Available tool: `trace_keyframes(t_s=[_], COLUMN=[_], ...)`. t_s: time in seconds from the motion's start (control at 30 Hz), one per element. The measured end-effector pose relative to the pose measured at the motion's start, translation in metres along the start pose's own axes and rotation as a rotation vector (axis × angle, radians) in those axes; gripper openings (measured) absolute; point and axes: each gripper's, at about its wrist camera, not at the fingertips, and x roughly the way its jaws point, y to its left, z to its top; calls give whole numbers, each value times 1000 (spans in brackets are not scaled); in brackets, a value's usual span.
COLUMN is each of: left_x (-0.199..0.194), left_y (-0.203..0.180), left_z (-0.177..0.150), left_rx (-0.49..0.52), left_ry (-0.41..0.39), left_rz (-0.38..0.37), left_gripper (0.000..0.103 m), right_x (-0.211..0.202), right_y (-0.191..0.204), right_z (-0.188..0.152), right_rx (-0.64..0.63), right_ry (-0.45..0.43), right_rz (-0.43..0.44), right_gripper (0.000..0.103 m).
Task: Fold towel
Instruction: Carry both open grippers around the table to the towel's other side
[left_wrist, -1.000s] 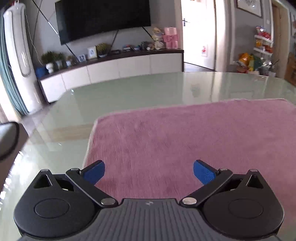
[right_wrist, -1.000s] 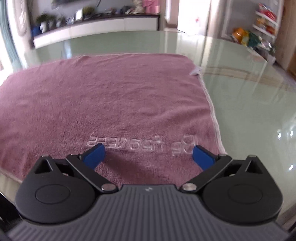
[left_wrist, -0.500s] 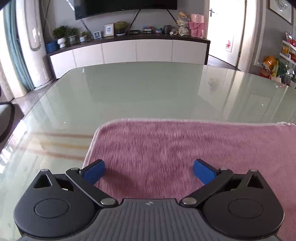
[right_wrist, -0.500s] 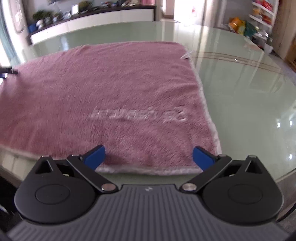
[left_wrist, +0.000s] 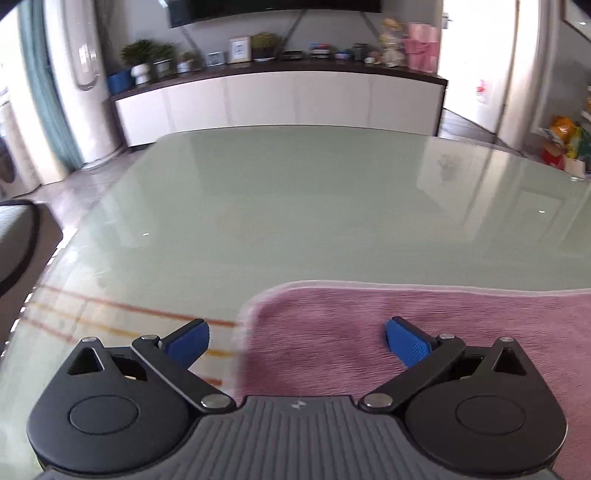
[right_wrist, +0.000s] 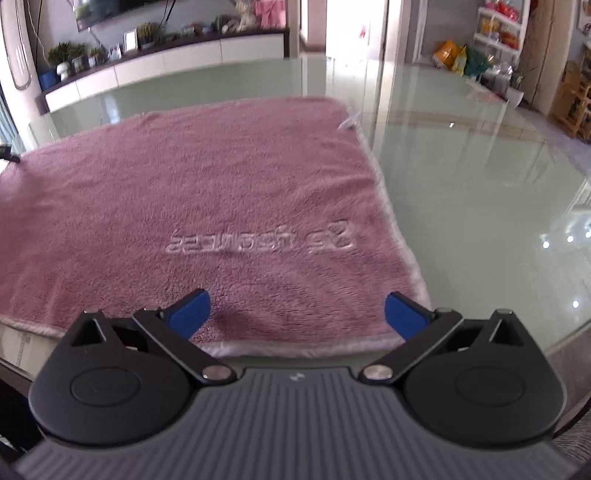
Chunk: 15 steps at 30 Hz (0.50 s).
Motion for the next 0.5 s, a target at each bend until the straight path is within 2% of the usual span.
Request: trace_keyframes(t_s=[0.03, 0.17, 0.27, 0.4, 0.47, 0.5], left_x=[-6, -55, -92, -116, -116, -114], left_y=[7, 38, 51, 53, 48, 44], left_z=[-1, -16, -39, -76, -102, -111], left_rx=[-2, -55, -32, -2, 10, 32], left_ry=[-9, -62, -74, -42, 2, 15], left_rz=[8, -75, -84, -79, -78, -46], left_gripper=[102, 103, 103, 103, 103, 103], right_x=[-6, -27, -33, -31, -26, -24], right_y=[1, 18, 37, 72, 82, 87], right_z=[-1, 3, 4, 0, 0, -1], right_rx=[-1, -8, -14, -50, -62, -68], right_ry=[-19, -79, -97, -110, -95, -88], right_rz=[4, 48, 85, 140, 131, 127], right_gripper=[103, 103, 103, 103, 103, 103])
